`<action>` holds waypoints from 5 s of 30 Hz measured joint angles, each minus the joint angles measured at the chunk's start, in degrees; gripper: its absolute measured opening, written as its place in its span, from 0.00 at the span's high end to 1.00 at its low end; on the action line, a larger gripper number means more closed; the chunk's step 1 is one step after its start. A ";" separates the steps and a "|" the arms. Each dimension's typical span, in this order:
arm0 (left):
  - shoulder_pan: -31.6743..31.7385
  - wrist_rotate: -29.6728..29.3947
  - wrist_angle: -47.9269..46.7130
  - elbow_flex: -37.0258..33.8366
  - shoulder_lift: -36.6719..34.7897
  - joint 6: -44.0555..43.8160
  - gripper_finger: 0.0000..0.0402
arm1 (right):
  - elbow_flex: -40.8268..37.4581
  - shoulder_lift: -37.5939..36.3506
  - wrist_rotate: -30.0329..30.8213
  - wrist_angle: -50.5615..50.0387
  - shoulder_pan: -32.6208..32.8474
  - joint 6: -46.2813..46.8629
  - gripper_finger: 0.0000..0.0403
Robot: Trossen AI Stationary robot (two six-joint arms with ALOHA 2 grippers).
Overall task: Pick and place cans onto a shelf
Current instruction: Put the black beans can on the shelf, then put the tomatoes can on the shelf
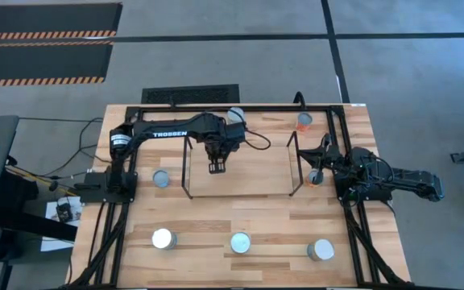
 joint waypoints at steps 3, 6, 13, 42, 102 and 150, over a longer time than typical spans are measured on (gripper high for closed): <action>0.20 -0.02 1.47 -2.89 0.04 -0.63 1.00 | 0.01 0.00 0.00 0.00 0.00 0.00 0.89; 0.55 -0.21 2.82 -4.53 -0.09 -1.38 1.00 | 0.01 0.00 0.00 0.00 0.00 0.00 0.89; 0.63 -0.44 2.34 -5.14 -0.52 -2.33 1.00 | 0.00 0.00 0.00 0.00 0.00 0.00 0.89; 0.55 0.36 0.45 -7.34 -2.43 -6.16 0.91 | -0.01 0.01 0.00 0.00 0.00 0.00 0.89; -1.71 9.14 86.13 -82.46 -79.65 -0.76 1.00 | 0.01 0.01 0.00 0.51 0.02 0.00 0.89; 3.69 13.73 87.56 -83.07 -79.98 0.59 1.00 | 34.66 39.36 27.03 -15.46 47.31 18.32 0.99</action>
